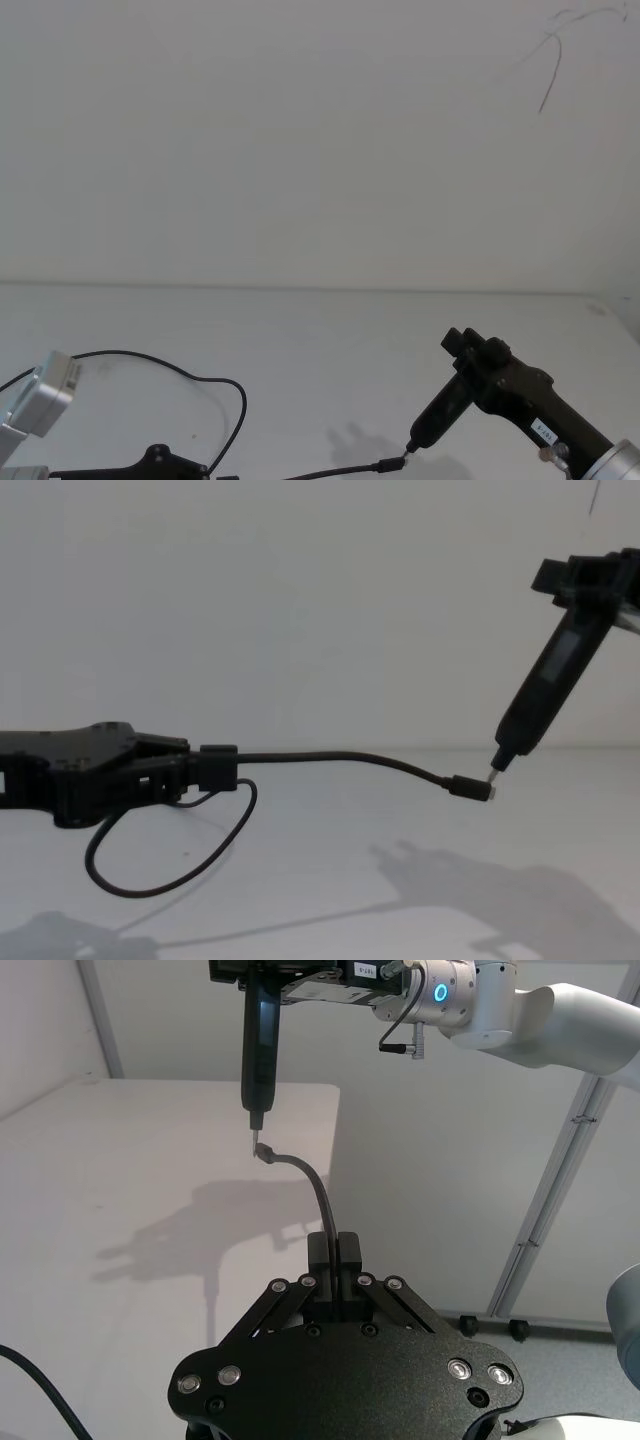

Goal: Pick up the data cable with the one hand.

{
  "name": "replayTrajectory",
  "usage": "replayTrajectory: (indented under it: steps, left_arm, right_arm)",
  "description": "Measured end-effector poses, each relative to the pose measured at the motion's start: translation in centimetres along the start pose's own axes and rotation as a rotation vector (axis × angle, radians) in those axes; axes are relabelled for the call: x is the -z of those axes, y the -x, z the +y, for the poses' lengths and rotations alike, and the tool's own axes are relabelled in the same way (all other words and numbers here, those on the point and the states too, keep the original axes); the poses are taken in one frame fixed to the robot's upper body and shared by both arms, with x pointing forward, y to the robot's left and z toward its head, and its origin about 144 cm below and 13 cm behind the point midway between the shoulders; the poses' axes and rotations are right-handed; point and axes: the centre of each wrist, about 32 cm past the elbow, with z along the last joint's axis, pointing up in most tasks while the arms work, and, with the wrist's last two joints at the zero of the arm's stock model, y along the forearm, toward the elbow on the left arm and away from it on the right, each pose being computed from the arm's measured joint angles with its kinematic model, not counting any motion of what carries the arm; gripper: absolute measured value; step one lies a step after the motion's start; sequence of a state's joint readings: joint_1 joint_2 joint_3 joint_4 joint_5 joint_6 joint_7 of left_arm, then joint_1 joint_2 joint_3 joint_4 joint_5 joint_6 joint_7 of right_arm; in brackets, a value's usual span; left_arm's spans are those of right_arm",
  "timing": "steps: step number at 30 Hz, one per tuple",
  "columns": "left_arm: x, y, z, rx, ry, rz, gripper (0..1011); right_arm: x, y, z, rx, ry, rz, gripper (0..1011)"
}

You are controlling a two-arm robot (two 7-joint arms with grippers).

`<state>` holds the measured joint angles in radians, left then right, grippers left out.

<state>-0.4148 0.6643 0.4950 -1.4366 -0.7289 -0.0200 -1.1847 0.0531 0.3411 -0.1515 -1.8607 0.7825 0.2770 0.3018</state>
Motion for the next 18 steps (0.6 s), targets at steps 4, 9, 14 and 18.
replayTrajectory:
  steps: [4, 9, 14, 18]
  left_arm:
    - [0.0, 0.0, 0.0, 0.0, 0.0, 0.0, 43]
    - [0.0, 0.0, 0.0, 0.0, 0.0, 0.0, 44]
    - [0.0, 0.0, 0.0, 0.0, 0.0, 0.0, 44]
    - [0.0, 0.0, 0.0, 0.0, 0.0, 0.0, 43]
  right_arm:
    - [-0.09, -0.08, -0.14, -0.015, 0.003, -0.013, 251]
    - [-0.23, -0.2, -0.28, -0.031, 0.006, -0.023, 251]
    - [-0.42, -0.34, -0.44, -0.047, 0.008, -0.032, 251]
    - [-0.51, -0.39, -0.52, -0.056, 0.008, -0.036, 251]
